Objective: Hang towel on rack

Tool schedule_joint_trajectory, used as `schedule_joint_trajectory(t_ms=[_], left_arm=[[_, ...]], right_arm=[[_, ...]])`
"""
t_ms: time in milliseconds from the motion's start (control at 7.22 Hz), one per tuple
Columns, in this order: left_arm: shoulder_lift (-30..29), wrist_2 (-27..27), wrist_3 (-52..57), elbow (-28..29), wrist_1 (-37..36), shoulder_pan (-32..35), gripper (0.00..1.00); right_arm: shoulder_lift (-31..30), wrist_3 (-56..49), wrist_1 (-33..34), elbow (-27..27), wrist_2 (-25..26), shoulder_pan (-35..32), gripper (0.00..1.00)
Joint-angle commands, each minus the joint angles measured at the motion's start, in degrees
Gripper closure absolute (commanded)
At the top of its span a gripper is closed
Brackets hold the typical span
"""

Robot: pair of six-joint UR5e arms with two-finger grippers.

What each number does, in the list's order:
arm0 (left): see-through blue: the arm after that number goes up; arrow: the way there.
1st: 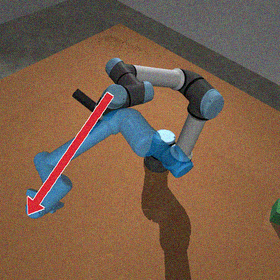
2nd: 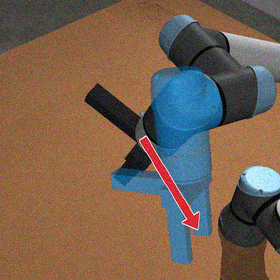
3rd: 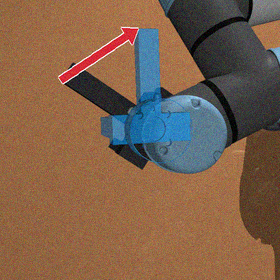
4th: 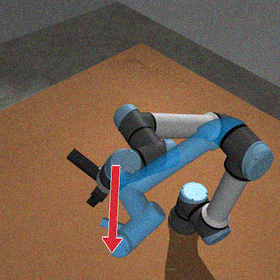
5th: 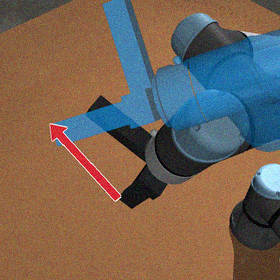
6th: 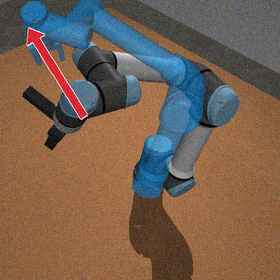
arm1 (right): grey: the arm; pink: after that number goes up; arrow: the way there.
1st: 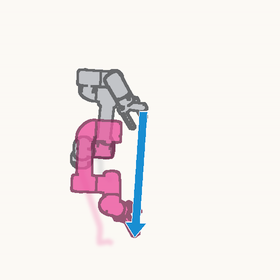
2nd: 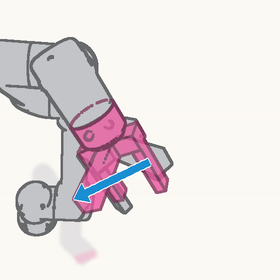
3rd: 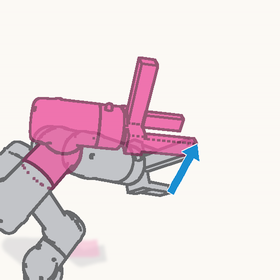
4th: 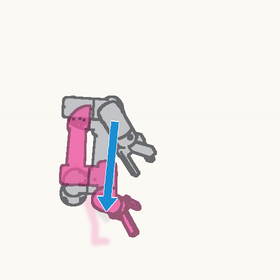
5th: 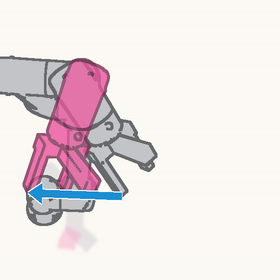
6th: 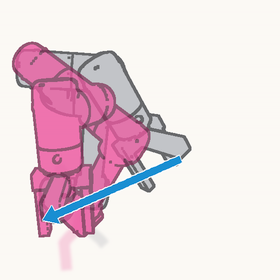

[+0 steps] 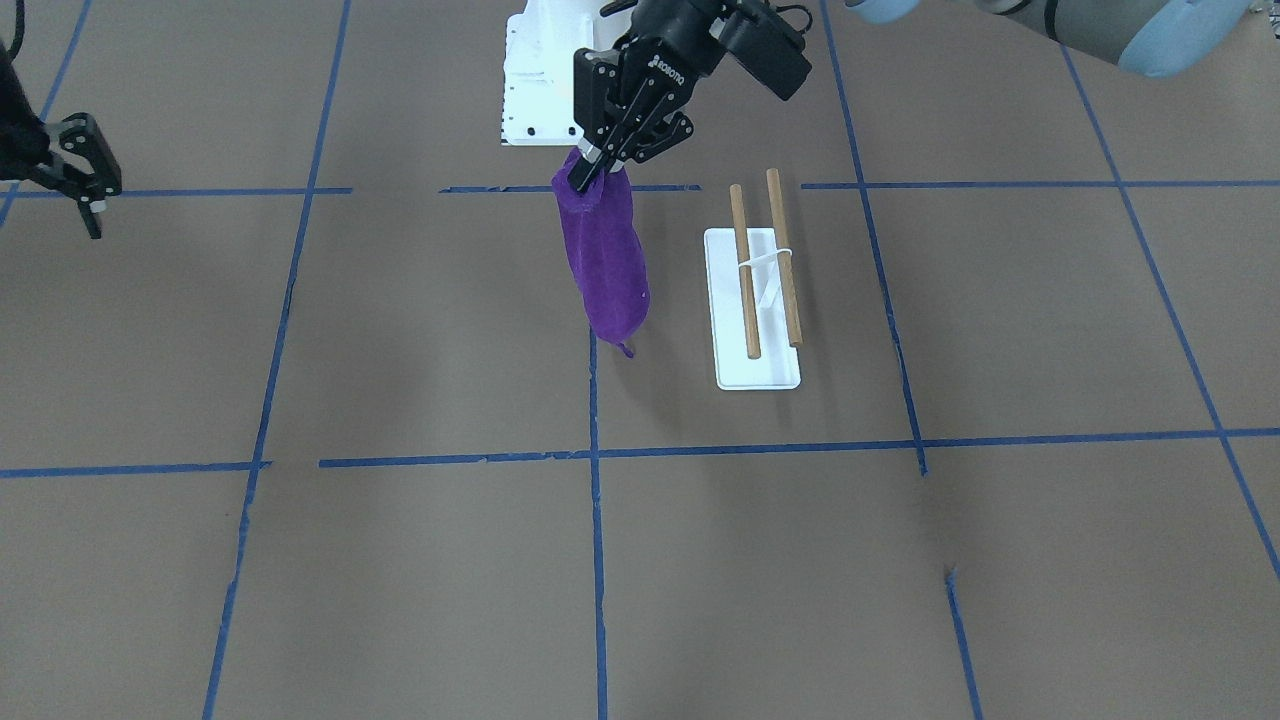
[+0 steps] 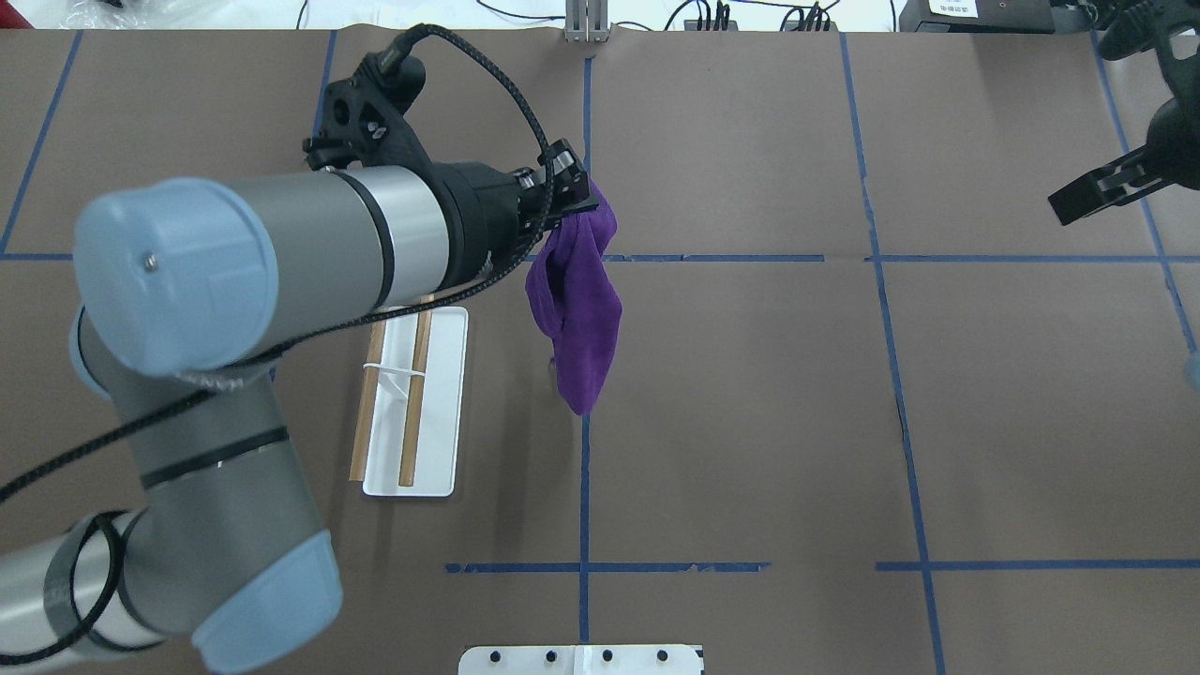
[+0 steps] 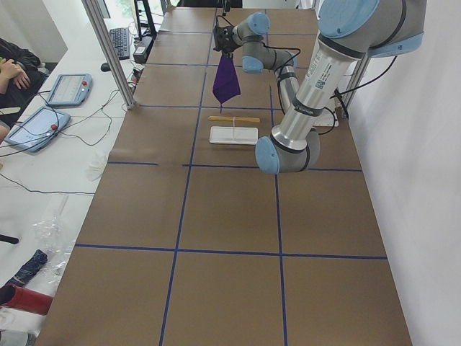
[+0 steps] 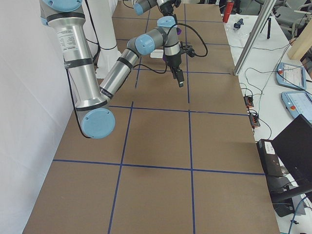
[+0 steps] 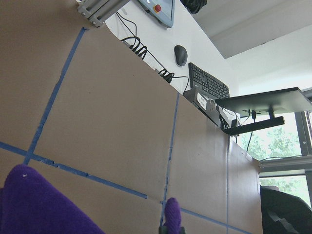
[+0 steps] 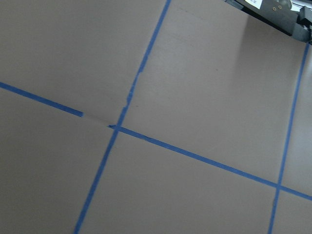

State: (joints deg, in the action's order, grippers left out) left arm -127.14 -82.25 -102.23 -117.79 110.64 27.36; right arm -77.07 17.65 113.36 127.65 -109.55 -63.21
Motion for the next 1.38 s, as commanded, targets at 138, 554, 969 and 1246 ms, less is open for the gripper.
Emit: schedule_joint_trajectory(t_ms=[138, 554, 969, 1246], left_arm=[[0.4, 14.38, -9.61, -9.37, -22.94, -7.76, 1.0], [5.55, 14.67, -24.81, -10.89, -31.19, -7.15, 1.0], [13.21, 12.74, -27.76, -11.32, -31.63, -3.65, 1.0], [18.92, 11.85, -27.85, -12.38, -31.54, -2.49, 1.0]], right_arm=[[-0.8, -14.56, 0.02, -11.08, -12.86, -14.28, 0.0], [-1.42, -14.32, -0.24, -12.25, -13.32, -14.31, 0.0], [-1.25, -13.61, -0.33, -12.16, -13.59, -14.31, 0.0], [-0.9, -13.61, -0.33, -12.16, -13.59, -14.31, 0.0]])
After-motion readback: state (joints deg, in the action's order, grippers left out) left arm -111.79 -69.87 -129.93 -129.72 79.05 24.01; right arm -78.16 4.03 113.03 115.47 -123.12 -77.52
